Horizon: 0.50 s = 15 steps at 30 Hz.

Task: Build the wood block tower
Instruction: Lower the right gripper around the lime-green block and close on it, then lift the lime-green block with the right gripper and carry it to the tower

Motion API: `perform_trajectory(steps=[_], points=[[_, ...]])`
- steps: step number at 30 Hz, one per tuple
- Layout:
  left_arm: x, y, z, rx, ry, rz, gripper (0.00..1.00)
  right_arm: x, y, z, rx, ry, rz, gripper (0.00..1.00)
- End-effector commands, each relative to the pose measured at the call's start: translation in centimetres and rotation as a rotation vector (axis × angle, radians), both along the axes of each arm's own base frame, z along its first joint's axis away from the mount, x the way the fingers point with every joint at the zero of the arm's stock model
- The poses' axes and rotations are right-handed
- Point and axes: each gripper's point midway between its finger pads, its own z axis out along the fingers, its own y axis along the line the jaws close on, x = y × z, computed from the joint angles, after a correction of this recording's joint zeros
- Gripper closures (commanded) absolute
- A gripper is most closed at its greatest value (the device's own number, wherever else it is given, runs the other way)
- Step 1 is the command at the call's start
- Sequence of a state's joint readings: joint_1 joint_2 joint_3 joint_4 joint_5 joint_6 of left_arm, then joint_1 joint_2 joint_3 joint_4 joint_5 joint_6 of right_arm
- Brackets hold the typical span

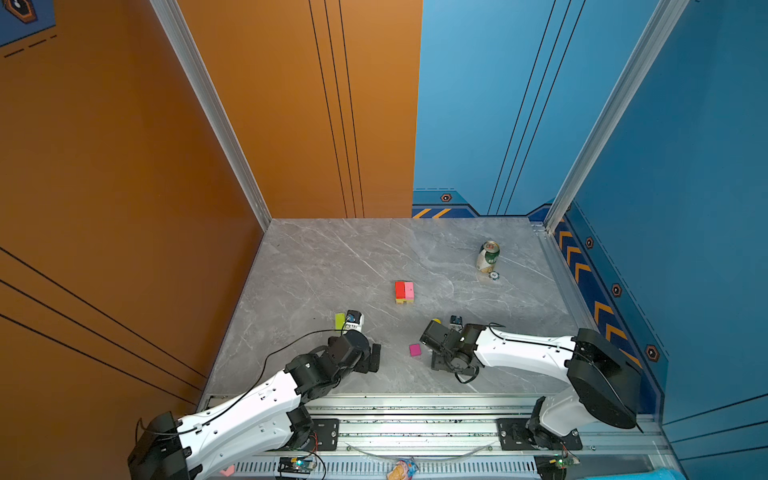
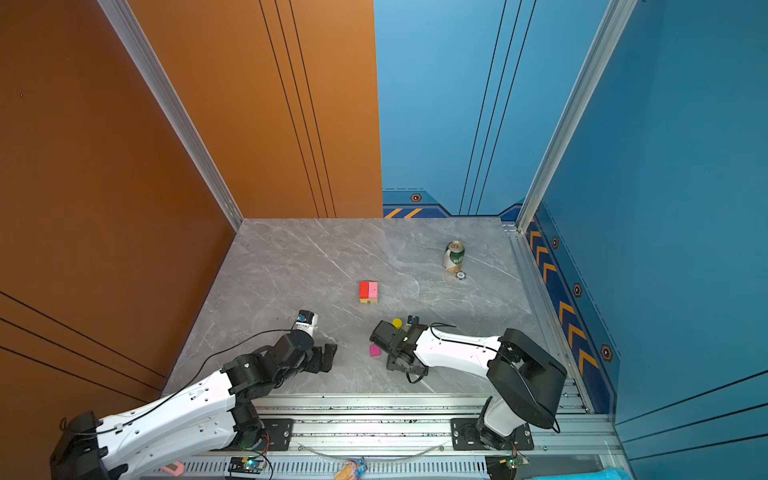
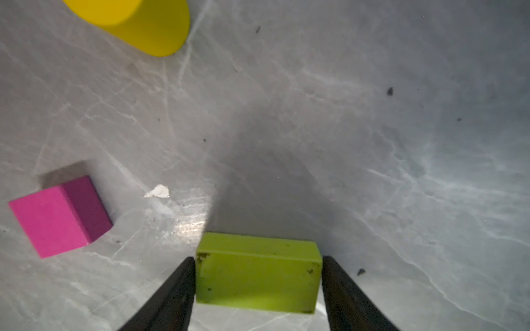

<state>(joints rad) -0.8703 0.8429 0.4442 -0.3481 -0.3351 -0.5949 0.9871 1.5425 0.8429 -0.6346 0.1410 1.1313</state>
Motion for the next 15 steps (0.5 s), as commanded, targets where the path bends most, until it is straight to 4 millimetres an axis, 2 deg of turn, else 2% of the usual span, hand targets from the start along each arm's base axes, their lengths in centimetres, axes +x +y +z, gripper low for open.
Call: perform_trajectory(steps=[1, 15], points=[[-0.17, 0.46, -0.08, 0.004, 0.016, 0.009, 0.02, -0.16, -0.15, -0.14, 0.004, 0.007, -0.012, 0.33], [-0.16, 0.67, -0.18, 0.009, 0.022, 0.012, 0.02, -0.60, -0.21, -0.70, -0.006, 0.021, -0.009, 0.29]])
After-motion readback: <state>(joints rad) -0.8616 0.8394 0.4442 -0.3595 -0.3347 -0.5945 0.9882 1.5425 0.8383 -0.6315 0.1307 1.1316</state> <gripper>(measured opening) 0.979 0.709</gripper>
